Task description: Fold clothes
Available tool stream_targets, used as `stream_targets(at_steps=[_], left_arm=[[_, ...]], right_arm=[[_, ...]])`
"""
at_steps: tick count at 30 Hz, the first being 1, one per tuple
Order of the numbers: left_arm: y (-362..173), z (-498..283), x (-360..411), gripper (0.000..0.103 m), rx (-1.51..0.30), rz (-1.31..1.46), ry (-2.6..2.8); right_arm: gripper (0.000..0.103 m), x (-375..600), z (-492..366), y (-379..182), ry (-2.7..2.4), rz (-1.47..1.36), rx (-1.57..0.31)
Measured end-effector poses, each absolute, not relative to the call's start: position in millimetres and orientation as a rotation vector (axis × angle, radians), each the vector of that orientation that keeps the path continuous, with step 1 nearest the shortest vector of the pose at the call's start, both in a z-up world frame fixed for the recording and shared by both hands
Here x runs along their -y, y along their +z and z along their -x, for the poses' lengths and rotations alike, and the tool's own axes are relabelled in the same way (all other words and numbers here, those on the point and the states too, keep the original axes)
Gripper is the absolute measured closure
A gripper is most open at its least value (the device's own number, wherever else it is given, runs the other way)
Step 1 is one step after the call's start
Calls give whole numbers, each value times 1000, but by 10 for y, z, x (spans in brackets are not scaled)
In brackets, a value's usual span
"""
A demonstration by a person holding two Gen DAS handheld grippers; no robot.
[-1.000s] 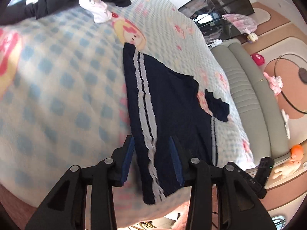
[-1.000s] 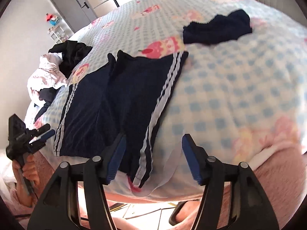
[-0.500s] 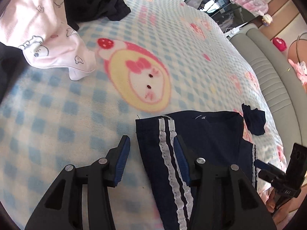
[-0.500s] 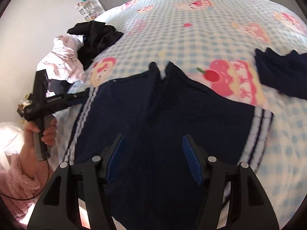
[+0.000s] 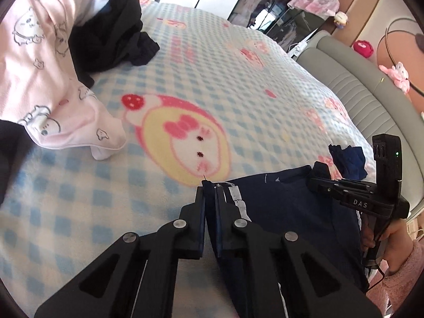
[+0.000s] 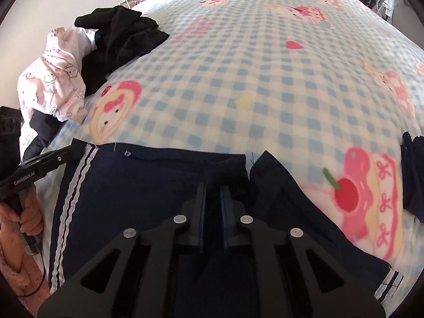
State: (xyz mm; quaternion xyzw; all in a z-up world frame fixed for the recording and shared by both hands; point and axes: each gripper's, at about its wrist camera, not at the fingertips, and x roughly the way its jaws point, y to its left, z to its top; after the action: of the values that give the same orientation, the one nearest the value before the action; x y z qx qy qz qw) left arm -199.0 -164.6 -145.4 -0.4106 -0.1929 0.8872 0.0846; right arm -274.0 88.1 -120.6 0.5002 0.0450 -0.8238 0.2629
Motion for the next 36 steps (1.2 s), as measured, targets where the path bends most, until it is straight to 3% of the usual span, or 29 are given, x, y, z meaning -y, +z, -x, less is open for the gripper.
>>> stream_targets(at_steps=[6,8,10,12,15,20,24,30,32,36], left_arm=[[-1513,2007,1692,92,607,1281,2662],[-1454,1920,1642,89,624,1266,2629],[-1288,1733,1581,69,605,1175,2626],[-1082,1500,1455,62,527,1095,2641],[-990,1201,1289,62,598,1055,2592],[-1109,816,752,64,734,1071,2378],[-1392,697,425,64,980,1082,2111],[-1663,680,-4,65,646,1392,2250],[-1723,692,4,64,658,1427,2218],[-1742,659,115,64,729,1412,2204]], right_arm=[[97,-910,2931,-1177,-2352,-1327,-98],[97,-1013,2902,-1054,-2332,-1326,22],[95,-1143,2720,-808,-2315,-1274,94],[89,-1257,2474,-566,-2331,-1232,73],[73,-1483,2077,-422,-2356,-1246,52],[70,-1891,1467,-631,-2334,-1338,81],[70,-2229,1123,-943,-2337,-1421,211],[69,-2589,751,-1122,-2419,-1435,363],[69,-2627,766,-1246,-2423,-1482,343],[82,-2715,796,-1276,-2465,-1495,311]])
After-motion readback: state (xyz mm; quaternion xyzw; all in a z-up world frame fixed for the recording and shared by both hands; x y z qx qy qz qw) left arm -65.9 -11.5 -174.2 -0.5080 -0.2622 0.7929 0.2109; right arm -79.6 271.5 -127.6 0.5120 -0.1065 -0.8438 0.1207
